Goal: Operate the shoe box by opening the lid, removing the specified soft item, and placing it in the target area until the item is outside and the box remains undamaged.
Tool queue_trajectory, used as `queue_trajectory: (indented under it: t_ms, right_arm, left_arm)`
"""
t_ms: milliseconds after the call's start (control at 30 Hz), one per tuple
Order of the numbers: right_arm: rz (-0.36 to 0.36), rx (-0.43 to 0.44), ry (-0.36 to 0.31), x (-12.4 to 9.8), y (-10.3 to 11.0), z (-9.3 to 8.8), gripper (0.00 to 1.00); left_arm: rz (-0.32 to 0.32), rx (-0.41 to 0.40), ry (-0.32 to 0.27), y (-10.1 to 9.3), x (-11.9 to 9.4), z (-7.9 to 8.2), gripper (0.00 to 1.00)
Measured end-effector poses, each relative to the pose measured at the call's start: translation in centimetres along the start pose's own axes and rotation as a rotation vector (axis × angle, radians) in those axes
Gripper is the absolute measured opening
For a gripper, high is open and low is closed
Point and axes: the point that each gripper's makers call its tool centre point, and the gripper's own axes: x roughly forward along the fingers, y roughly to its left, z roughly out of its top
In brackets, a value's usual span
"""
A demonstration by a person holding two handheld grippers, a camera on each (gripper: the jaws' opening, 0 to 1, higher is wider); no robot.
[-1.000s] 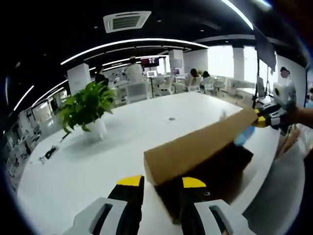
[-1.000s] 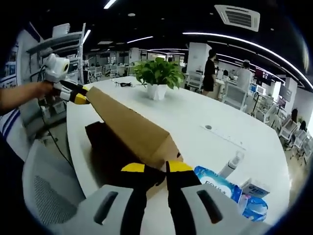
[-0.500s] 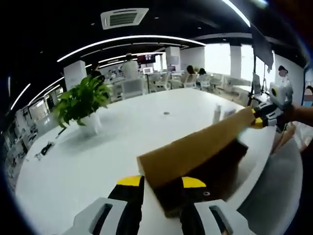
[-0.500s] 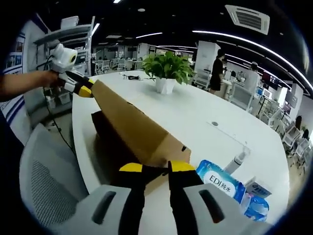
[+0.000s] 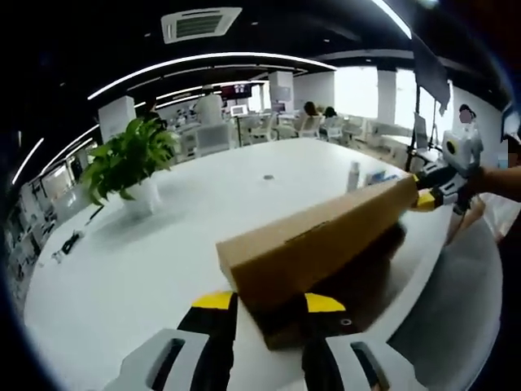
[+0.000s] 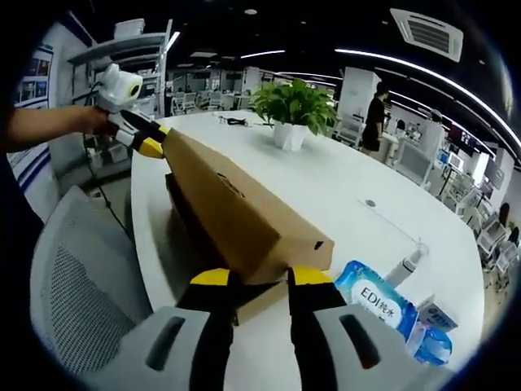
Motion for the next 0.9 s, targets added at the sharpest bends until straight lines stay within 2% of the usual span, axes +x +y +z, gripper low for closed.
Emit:
queue_trajectory:
  t_ms: [300, 567, 900]
  right_arm:
    - [0.033, 0.021, 0.025, 0.5, 0.9, -1.2, 0.29]
    - [0.057, 0.044, 0.045, 0.9, 1.5, -2.1, 0.32]
    - [0.08, 0.075, 0.069, 1.5, 2.1, -3.1, 0.35]
  left_arm:
    - [-0.027, -0.006, 0.036, -0.9, 0.4, -1.4, 0.32]
    - [-0.044, -0.035, 0.06, 0.3, 1.4, -3.7, 0.34]
    - [-0.058, -0.063, 0.087, 0.0, 1.5, -4.4, 0.35]
